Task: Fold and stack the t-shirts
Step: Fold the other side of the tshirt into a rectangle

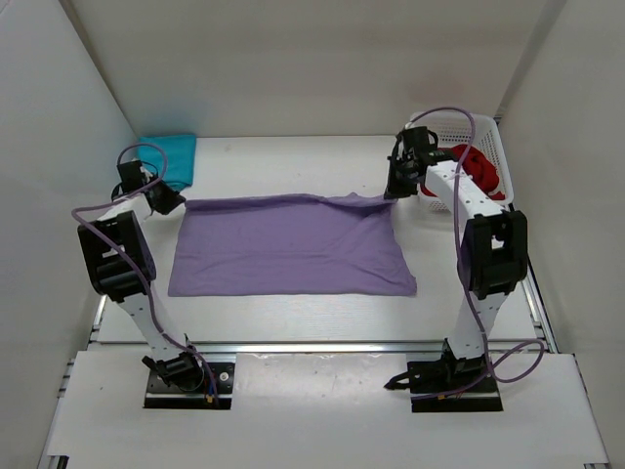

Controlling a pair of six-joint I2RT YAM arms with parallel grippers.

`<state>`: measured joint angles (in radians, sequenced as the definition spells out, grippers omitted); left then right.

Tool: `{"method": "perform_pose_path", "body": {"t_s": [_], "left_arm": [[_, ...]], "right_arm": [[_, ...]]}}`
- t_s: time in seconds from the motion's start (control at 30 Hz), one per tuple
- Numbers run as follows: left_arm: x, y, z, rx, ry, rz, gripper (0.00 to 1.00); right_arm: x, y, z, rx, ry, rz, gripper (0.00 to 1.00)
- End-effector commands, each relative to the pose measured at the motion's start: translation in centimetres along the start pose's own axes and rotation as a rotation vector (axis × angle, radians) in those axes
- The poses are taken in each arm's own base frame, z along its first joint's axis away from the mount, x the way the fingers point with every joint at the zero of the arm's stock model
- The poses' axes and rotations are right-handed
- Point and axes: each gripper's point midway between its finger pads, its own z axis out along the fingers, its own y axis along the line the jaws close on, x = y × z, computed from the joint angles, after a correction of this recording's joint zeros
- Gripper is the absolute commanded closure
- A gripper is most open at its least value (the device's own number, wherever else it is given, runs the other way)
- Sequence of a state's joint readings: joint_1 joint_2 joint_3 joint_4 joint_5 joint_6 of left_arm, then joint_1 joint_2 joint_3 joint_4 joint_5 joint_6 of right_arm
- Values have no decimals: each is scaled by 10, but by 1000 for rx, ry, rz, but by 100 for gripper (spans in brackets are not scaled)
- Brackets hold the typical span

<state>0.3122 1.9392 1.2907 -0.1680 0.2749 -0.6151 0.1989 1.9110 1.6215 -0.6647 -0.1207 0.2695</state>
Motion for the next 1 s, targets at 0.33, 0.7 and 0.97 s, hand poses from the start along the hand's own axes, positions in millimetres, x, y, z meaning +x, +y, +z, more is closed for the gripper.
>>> {"method": "perform_pose_path", "body": {"t_s": [0.33, 0.7, 0.97], "left_arm": [[-26, -1, -72, 80, -161, -55, 100], [-7, 13, -85, 33, -151, -31, 100], [37, 55, -73, -56, -46, -74, 100]], "right_arm": [[33, 16, -59, -55, -200, 21, 100], [80, -12, -74, -34, -238, 93, 100], [145, -22, -53, -70, -174, 162, 100]]}}
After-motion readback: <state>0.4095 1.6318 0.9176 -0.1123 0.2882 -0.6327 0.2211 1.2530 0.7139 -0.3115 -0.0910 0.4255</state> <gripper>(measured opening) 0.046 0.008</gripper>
